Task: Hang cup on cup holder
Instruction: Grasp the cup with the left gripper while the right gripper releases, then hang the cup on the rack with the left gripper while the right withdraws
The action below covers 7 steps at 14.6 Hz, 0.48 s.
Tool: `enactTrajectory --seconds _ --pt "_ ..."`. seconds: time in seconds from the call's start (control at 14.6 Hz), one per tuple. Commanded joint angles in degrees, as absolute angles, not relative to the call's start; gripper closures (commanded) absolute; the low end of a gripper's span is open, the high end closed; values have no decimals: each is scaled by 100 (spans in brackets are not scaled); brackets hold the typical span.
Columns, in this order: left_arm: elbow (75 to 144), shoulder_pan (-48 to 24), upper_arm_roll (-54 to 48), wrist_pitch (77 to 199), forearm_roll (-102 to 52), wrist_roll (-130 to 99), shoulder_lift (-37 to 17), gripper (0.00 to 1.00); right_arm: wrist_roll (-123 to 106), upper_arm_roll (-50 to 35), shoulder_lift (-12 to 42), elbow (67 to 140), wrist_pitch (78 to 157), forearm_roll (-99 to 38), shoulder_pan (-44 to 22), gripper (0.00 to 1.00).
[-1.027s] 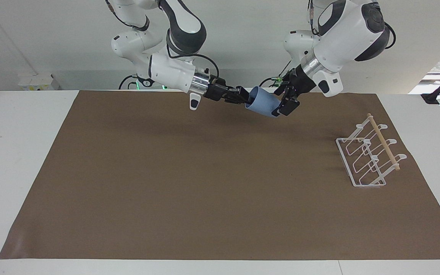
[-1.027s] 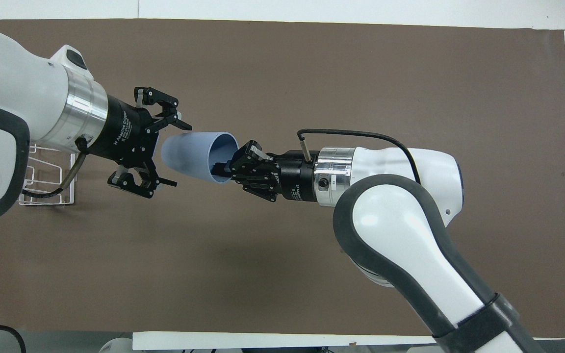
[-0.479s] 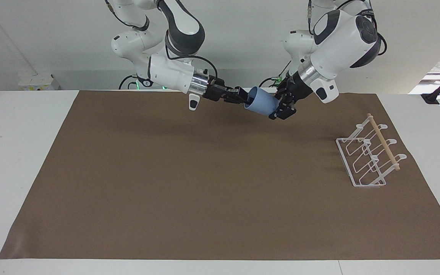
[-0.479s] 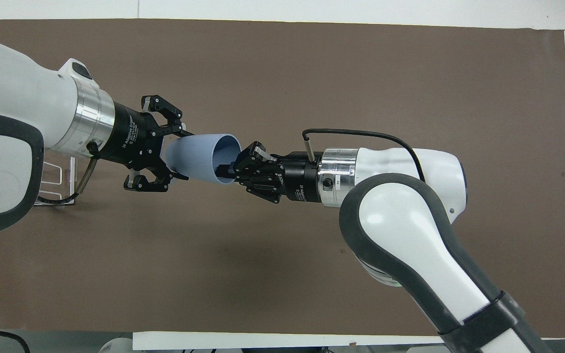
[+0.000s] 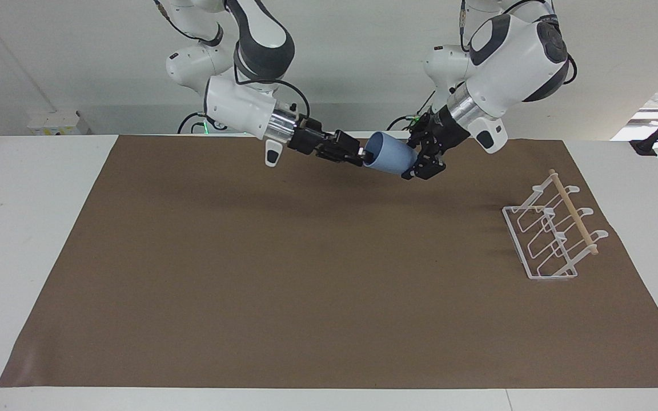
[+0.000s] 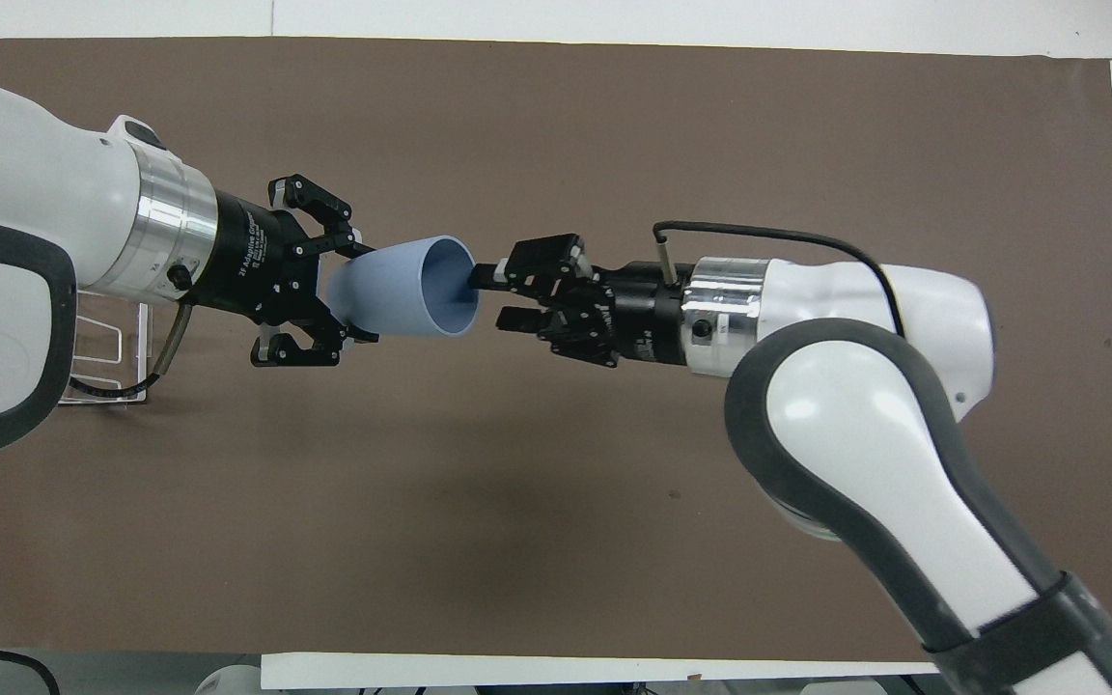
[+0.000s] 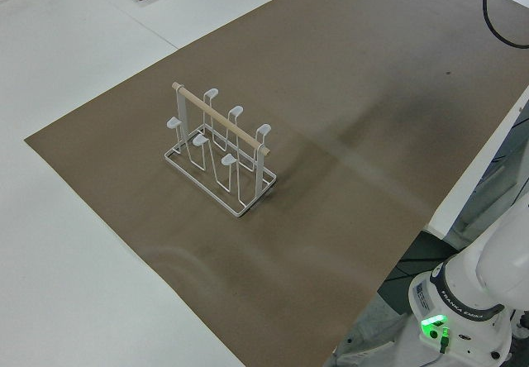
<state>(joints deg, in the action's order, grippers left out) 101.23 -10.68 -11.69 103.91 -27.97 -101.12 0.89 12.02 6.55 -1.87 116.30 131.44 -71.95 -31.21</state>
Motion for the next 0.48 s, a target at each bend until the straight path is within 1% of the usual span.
enactTrajectory --seconds 0.0,0.21,0.27,0.41 --pt "10371 -861 -1134 10468 -1948 -10178 264 100 1222 633 -343 11418 12308 -5710 -2297 1" --pt "10442 -958 -1151 10284 -23 -10177 299 100 1178 633 -518 11373 11648 -3934 -1654 1" --pt "10407 -1028 -1169 10179 652 -10186 299 100 1169 633 -545 11286 11324 -3146 -1470 1" --pt "10450 -1212 -1178 10169 2136 -10579 238 100 1160 624 -519 10822 10577 -1555 -1153 1"
